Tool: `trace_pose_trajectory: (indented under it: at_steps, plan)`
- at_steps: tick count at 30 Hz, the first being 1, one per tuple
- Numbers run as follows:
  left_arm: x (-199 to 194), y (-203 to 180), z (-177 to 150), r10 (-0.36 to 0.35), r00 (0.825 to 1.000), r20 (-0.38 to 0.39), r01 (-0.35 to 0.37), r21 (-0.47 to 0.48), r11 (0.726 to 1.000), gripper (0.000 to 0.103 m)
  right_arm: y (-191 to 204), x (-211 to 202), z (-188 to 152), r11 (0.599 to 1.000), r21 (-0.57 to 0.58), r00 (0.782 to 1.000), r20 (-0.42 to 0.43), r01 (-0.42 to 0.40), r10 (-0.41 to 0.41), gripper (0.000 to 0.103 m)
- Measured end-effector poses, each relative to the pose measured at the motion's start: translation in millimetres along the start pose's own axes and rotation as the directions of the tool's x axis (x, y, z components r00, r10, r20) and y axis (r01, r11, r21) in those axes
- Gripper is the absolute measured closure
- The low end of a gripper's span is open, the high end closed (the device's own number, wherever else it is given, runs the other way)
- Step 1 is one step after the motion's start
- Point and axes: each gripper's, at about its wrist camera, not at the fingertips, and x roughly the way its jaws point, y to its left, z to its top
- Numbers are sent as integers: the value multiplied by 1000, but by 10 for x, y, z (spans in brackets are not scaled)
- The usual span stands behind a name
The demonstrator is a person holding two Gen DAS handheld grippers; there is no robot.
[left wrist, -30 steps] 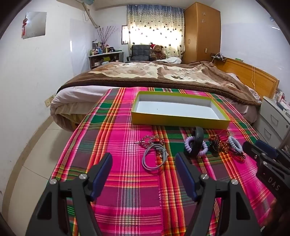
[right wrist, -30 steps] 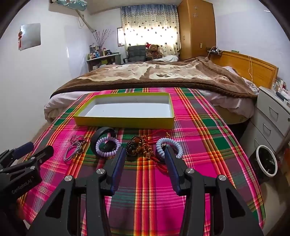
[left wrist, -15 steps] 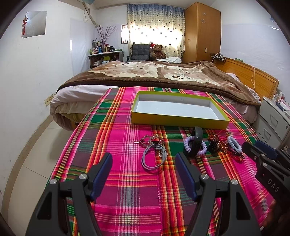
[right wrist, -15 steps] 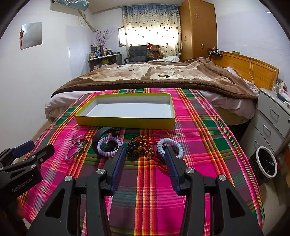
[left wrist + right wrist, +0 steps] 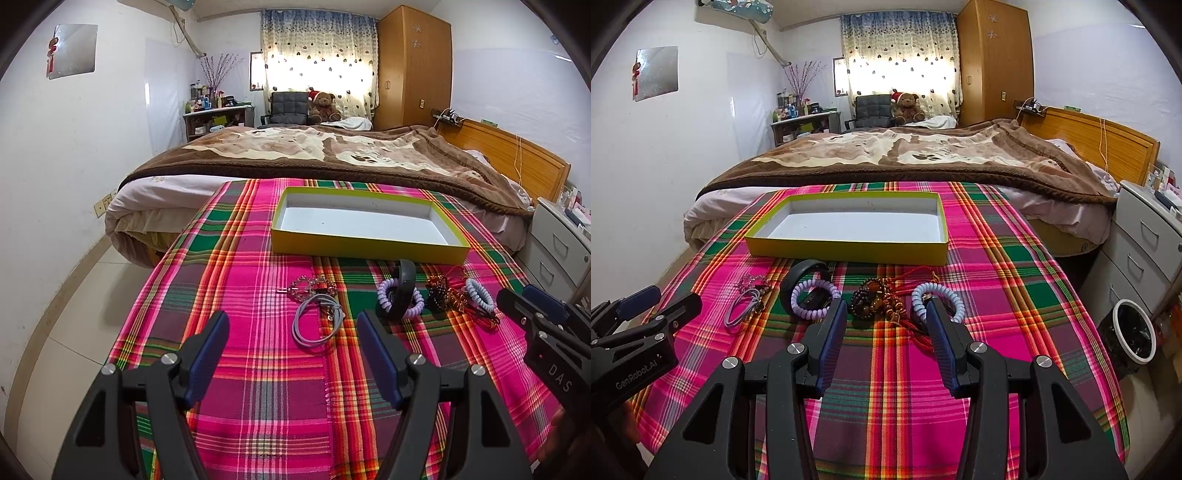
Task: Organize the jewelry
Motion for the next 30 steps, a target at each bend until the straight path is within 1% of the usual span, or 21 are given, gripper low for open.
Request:
trace_pose_trajectory:
  at_steps: [6,16,21,30]
  plan:
    - [-34,-13,12,28,999,20,-28,14,1000,30,-9,-42,13,1000,0,1000,9,-3,3,57]
    - [-64,-30,13,25,999,28,-25,18,1000,30,-16,-71,5,1000,0,1000,23,-4,4,57]
    - [-99,-51,12,30,999,44,-31,27,999,30,-23,-91,2,1000,0,999,32,-7,7,57]
    - [-86,-56,16,28,999,38,-29,27,999,30,-25,-96,0,1000,1,999,33,-9,9,57]
